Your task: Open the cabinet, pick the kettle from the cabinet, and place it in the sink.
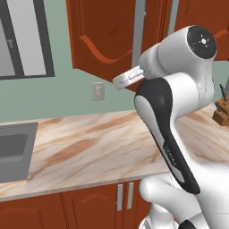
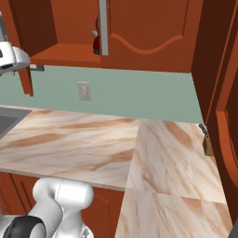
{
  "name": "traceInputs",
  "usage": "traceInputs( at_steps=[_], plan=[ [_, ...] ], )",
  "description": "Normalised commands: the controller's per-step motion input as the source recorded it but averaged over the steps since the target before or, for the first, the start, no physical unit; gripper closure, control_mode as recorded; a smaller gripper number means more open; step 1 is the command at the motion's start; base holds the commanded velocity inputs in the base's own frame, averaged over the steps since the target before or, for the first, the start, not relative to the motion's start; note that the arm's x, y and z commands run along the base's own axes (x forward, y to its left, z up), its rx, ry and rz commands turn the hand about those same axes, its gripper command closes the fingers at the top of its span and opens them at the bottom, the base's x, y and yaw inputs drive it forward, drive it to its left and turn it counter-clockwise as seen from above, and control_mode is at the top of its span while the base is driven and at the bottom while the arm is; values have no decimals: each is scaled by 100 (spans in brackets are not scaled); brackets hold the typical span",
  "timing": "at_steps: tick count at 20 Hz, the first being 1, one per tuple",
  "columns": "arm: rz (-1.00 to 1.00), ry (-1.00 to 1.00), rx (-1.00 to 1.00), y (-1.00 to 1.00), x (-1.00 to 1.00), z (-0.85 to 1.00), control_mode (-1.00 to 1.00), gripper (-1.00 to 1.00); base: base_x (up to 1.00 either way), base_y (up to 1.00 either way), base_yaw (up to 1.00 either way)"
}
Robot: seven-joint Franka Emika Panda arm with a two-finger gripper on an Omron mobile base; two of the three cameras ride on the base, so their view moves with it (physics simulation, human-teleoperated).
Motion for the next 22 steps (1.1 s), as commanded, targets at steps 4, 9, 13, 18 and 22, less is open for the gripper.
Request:
traceInputs(
  at_steps=[4, 9, 13, 18, 22],
  plan=[
    [-2, 0, 7, 0, -39, -20, -100, -100, 0, 0, 0],
    [0, 0, 25, -13, -41, -11, -100, -100, 0, 0, 0],
    [0, 0, 33, -25, -44, -7, -100, -100, 0, 0, 0],
    [-12, 0, 13, -20, -32, -7, -100, -100, 0, 0, 0],
    [-28, 4, 8, -26, -10, 1, -100, -100, 0, 0, 0]
  ],
)
